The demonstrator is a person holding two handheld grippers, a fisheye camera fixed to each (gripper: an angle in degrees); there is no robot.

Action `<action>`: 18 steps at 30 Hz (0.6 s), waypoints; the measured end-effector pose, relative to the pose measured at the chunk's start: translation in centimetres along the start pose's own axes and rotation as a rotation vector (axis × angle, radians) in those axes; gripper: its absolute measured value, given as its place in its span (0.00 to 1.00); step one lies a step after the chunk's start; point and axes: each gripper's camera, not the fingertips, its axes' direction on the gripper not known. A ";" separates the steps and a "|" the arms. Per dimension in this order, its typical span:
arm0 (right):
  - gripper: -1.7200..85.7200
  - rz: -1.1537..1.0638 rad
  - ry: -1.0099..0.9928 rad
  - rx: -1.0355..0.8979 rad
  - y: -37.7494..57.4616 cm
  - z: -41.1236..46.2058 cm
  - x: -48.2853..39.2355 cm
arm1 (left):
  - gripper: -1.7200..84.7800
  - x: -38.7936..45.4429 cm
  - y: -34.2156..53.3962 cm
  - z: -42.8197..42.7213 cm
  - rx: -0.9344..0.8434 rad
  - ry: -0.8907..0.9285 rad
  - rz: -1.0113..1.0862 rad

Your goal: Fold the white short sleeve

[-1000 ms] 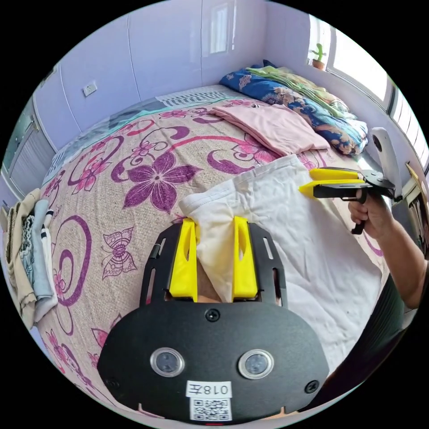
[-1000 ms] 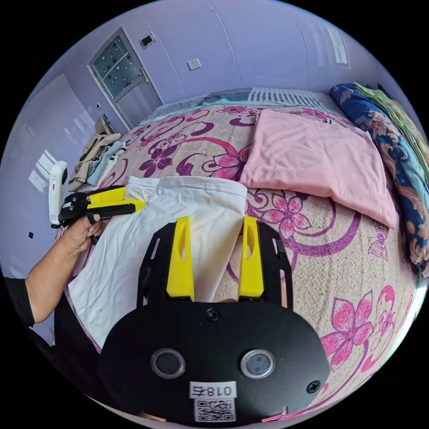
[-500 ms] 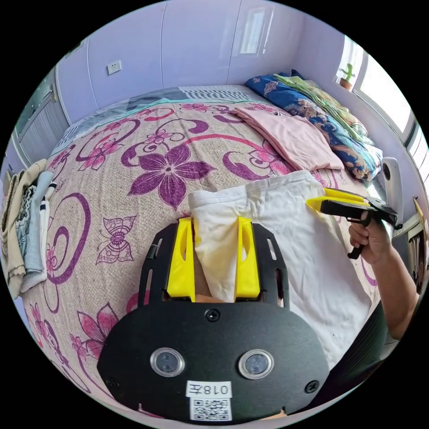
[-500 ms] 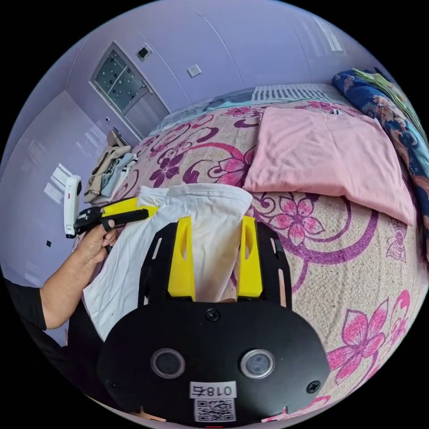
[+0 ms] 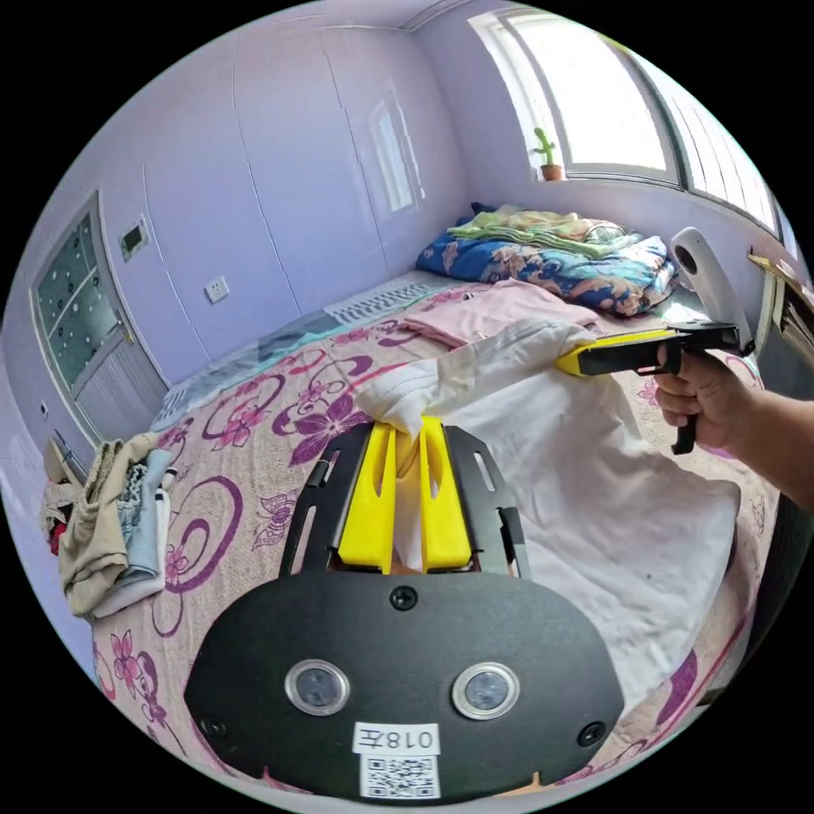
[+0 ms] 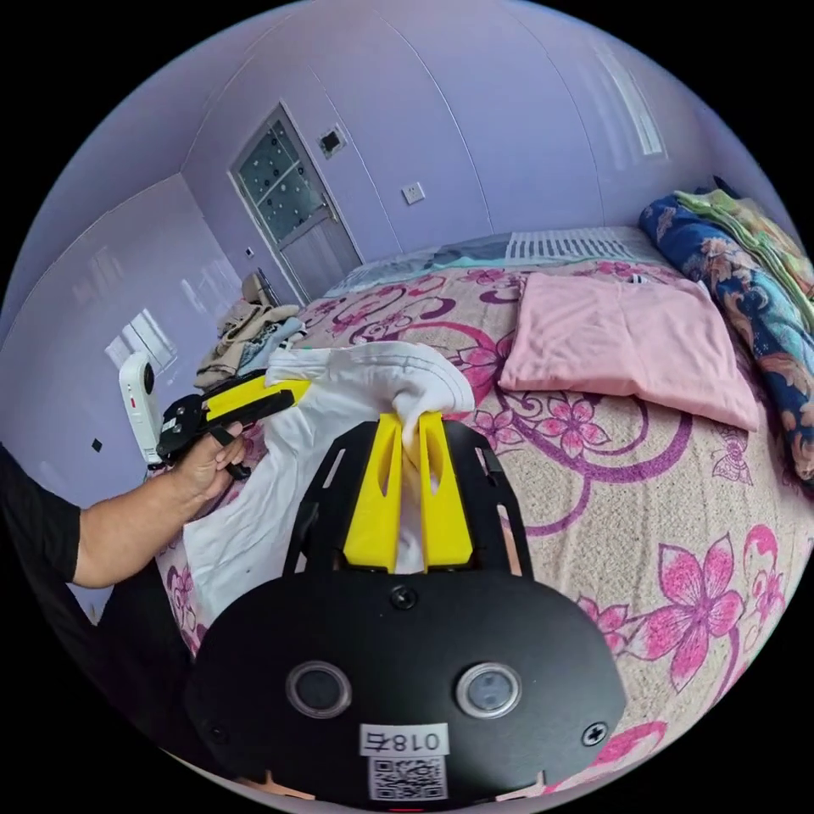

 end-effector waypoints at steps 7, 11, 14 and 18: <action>0.05 -0.154 0.168 0.281 0.6 -9.9 -5.3 | 0.07 3.9 -9.1 -13.5 0.281 -0.209 0.112; 0.05 -0.232 0.276 0.400 -2.2 -14.1 -5.1 | 0.07 3.8 -17.9 -14.0 0.380 -0.197 0.064; 0.05 -0.284 0.357 0.450 -5.9 -15.8 -3.1 | 0.07 3.8 -24.1 -10.5 0.410 -0.196 0.043; 0.06 -0.310 0.462 0.414 -12.2 -14.0 2.0 | 0.08 3.1 -31.6 -2.7 0.374 -0.181 0.026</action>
